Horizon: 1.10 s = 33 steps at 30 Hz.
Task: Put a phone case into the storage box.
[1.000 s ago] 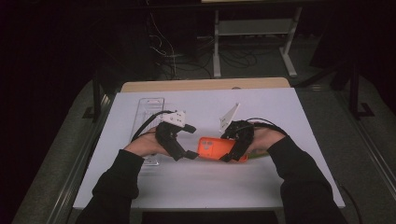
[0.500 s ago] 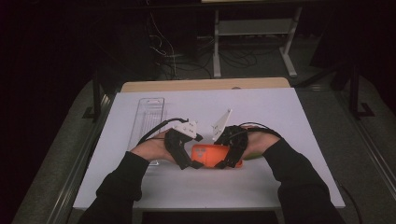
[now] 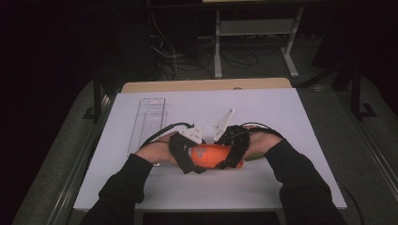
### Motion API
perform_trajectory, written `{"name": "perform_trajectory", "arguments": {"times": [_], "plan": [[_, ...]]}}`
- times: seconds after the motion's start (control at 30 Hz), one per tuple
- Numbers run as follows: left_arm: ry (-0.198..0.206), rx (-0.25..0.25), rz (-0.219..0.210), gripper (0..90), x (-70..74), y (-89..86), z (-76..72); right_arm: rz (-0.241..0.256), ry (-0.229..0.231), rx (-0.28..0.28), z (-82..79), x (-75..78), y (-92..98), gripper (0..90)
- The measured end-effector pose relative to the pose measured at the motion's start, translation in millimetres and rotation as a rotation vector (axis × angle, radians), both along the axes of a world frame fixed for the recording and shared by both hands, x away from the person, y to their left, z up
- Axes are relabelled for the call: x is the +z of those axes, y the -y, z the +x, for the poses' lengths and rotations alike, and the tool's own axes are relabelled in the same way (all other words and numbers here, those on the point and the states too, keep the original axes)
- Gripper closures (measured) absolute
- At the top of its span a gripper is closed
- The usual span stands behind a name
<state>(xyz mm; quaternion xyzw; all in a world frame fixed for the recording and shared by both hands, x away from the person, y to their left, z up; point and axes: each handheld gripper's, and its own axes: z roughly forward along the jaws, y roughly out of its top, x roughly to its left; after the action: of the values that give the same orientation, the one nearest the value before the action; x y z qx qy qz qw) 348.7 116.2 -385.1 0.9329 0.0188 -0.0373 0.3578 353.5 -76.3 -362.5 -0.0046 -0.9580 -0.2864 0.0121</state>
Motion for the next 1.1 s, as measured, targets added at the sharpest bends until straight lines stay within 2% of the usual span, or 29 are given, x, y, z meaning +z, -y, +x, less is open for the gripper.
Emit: {"name": "perform_trajectory", "arguments": {"times": [0.07,0.23,0.43,0.8,0.87,0.93,1.03,1.07,1.1], "plan": [[0.004,-0.008,0.003,7.0,-0.1,-0.2,0.2,0.004,-0.005,0.001,-0.1,0.2,0.0,15.3],[0.011,-0.008,-0.007,12.5,0.6,-0.3,-0.8,-0.004,-0.006,0.006,-0.1,-0.9,-0.9,15.3],[0.02,-0.02,-0.01,15.4,0.9,-1.4,-1.1,-0.006,-0.013,0.008,-1.0,-1.2,-1.6,15.3],[-0.001,-0.009,-0.01,16.3,2.0,-3.3,-0.1,0.013,-0.025,0.005,0.4,-0.9,-0.1,14.9],[-0.009,0.001,-0.011,16.3,2.8,-4.8,0.7,0.031,-0.03,-0.011,0.6,-1.2,1.2,14.6],[0.001,0.008,0.0,16.3,2.3,-6.5,1.5,0.05,-0.023,-0.039,0.8,0.3,4.7,12.2],[-0.016,0.048,-0.001,16.3,-0.2,-10.0,2.7,0.102,-0.035,-0.102,4.2,5.1,16.6,8.8],[-0.016,0.048,-0.001,16.2,-0.2,-10.0,2.7,0.102,-0.035,-0.102,4.2,5.1,16.6,8.8],[-0.012,0.057,0.006,16.2,-0.6,-10.8,3.2,0.093,-0.061,-0.144,2.6,6.7,20.3,8.2]]}}
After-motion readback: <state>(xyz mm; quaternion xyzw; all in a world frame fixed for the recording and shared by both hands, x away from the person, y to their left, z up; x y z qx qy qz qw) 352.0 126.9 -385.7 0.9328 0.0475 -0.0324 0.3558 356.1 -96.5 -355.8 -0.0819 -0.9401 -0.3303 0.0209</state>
